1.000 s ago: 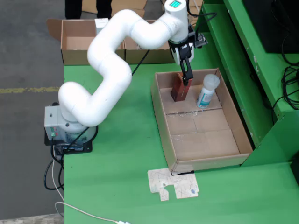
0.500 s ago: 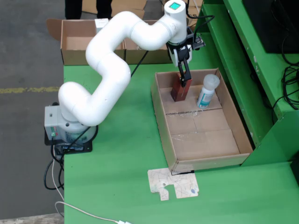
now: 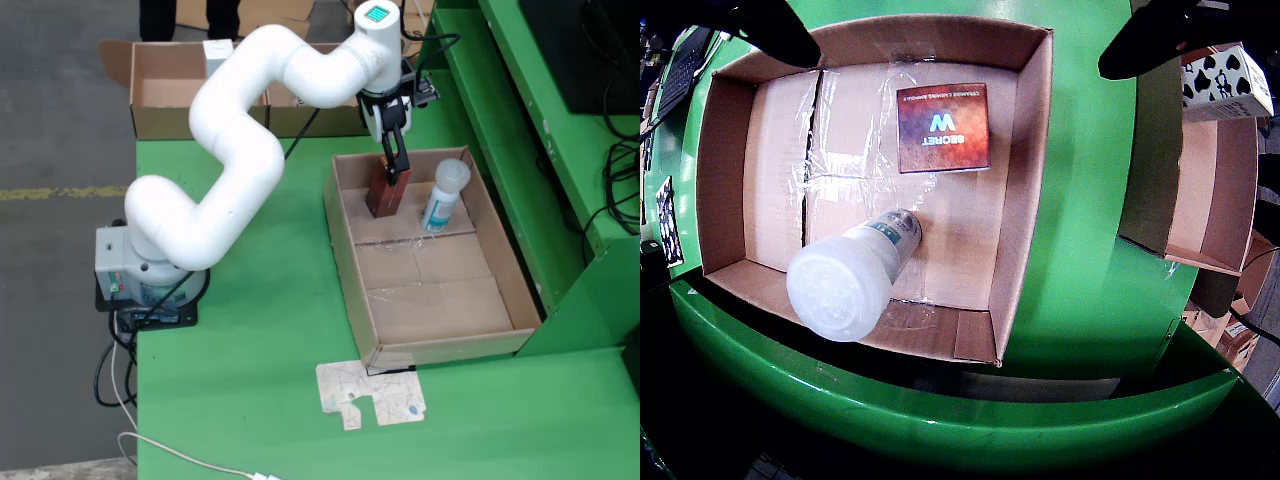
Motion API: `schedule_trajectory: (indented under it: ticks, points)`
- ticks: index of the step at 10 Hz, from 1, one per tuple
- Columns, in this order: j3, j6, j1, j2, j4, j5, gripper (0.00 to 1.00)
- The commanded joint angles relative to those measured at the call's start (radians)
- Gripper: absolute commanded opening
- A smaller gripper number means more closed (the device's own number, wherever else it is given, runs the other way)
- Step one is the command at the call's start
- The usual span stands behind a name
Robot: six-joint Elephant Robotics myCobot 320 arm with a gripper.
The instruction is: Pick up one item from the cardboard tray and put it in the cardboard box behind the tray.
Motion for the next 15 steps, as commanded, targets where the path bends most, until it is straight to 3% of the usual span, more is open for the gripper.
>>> schedule_trajectory:
  ticks: [1,6,15]
  points:
    - [0.184,-0.003,0.003,-0.074,-0.020,0.004,1.00]
    - [0.184,-0.007,-0.001,-0.090,0.022,0.009,1.00]
    - [0.184,-0.082,-0.048,-0.209,0.310,-0.007,1.00]
